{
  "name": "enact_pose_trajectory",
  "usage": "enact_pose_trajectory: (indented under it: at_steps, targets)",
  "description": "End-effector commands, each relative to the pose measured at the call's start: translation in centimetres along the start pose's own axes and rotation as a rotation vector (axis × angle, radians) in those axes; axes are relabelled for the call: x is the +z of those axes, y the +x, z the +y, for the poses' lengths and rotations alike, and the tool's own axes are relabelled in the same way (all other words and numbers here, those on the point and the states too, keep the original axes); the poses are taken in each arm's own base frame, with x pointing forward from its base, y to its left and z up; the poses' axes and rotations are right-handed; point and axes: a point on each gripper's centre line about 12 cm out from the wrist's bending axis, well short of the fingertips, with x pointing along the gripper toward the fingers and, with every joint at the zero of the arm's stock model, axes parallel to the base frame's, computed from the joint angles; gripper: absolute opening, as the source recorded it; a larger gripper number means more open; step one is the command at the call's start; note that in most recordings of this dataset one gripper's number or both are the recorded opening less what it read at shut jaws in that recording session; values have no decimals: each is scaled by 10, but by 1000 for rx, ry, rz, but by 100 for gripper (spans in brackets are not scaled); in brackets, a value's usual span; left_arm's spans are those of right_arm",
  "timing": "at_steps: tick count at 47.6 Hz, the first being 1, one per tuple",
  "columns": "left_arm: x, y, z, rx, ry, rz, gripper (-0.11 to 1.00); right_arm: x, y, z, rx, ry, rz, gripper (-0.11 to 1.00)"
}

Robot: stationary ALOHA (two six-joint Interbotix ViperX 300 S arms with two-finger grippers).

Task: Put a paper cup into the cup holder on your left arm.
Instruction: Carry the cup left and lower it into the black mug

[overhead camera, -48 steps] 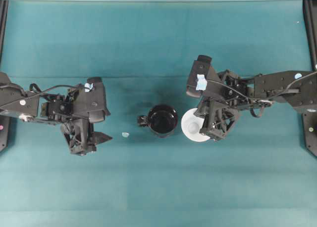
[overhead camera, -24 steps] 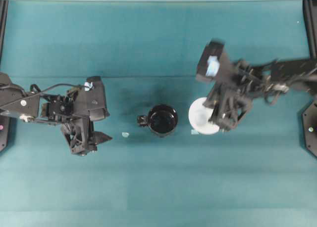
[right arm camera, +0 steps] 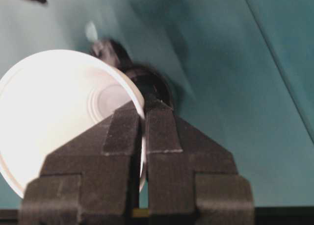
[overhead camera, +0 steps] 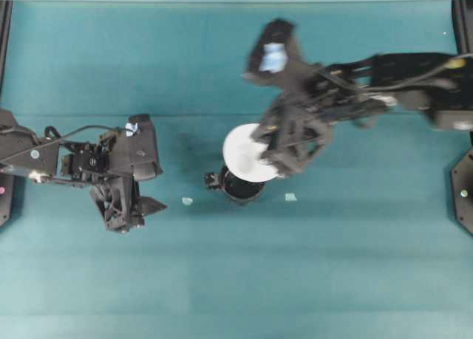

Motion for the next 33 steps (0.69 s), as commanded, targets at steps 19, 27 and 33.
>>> enact_pose_trajectory:
  at_steps: [19,27,33]
  targets:
    - [-3,0,1,0,-3,-5,92,0,51,-11,-56,-16,78,-3]
    - [-2,0,1,-1,-4,-11,92,-9,51,-12,-63,-9,108,-3]
    - [-4,0,2,2,-5,-7,92,-15,50,-12,-65,-10,120,-3]
